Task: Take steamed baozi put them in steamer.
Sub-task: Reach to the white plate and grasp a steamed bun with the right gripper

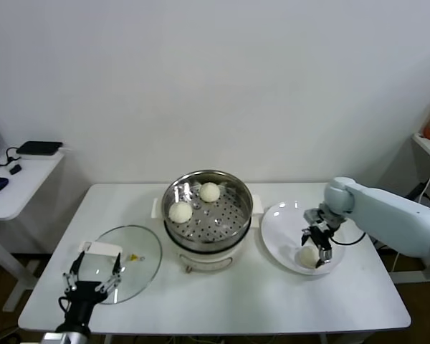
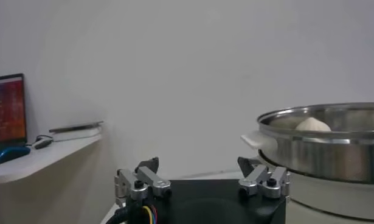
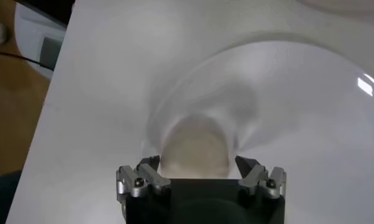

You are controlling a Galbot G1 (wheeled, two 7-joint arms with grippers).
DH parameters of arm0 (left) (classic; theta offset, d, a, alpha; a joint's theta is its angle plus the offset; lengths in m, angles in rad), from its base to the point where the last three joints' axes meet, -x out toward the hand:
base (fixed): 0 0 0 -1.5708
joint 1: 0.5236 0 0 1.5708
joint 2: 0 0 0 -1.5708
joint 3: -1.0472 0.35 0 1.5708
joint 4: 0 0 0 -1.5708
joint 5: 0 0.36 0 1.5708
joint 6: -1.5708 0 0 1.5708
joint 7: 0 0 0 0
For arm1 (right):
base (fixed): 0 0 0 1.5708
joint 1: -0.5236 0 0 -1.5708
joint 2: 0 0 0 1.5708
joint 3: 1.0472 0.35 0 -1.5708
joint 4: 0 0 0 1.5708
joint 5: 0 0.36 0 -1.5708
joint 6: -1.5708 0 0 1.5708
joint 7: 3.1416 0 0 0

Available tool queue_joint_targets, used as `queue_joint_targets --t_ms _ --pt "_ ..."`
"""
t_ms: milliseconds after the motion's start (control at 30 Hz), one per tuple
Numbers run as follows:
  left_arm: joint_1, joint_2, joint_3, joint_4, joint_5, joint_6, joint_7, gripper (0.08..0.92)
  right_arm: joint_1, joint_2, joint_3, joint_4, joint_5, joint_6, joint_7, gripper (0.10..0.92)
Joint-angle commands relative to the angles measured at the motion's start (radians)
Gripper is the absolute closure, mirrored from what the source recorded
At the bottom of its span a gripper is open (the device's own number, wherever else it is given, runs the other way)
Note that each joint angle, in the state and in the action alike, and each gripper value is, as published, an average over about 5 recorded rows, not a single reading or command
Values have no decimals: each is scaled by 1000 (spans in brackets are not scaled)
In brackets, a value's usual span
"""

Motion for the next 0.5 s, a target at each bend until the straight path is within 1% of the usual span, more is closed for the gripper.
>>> queue_joint_targets --t_ms 33,167,333,500 --pt "1 0 1 1 0 0 0 177 -12 10 14 -19 -12 3 -2 203" --pt "0 0 0 2 0 0 -1 177 -15 13 17 -25 -17 3 -3 212" --pt "0 -1 -1 4 -1 0 -3 177 -14 15 15 -26 -18 2 -7 288" --pt "-1 0 -1 4 -2 0 -3 177 -7 16 15 -25 -15 1 -10 328"
